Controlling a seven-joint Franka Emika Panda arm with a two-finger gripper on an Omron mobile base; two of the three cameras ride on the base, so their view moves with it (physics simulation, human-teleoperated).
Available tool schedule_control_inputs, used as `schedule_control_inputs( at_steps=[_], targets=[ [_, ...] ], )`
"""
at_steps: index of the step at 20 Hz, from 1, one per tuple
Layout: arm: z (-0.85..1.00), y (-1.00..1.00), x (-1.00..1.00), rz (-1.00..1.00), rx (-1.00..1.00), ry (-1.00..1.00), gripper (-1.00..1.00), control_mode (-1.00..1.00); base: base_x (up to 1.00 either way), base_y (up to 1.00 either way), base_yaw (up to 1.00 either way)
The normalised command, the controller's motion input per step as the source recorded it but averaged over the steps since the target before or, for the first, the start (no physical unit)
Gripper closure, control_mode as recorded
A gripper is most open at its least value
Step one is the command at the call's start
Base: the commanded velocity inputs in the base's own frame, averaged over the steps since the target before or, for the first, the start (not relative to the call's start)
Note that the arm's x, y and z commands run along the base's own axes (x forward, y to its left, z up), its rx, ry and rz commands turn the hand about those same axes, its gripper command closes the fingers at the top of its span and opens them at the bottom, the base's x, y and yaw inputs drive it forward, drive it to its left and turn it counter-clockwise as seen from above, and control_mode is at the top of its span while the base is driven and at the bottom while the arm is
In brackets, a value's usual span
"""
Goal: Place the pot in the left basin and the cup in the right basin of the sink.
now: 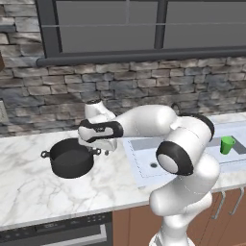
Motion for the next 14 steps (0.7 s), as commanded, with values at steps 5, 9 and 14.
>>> schedule_control_inputs(
  at_steps=[5, 9, 14],
  targets=[
    [-0.32, 0.22, 0.0, -0.37, 0.0, 0.07, -1.0, -1.0, 0.0, 0.0, 0.0],
    [-0.11, 0.33, 0.0, -0.2, 0.0, 0.0, -1.0, -1.0, 0.0, 0.0, 0.0],
    [-0.05, 0.24, -0.03, -0.11, 0.0, -0.02, -1.0, -1.0, 0.0, 0.0, 0.0]
  ],
)
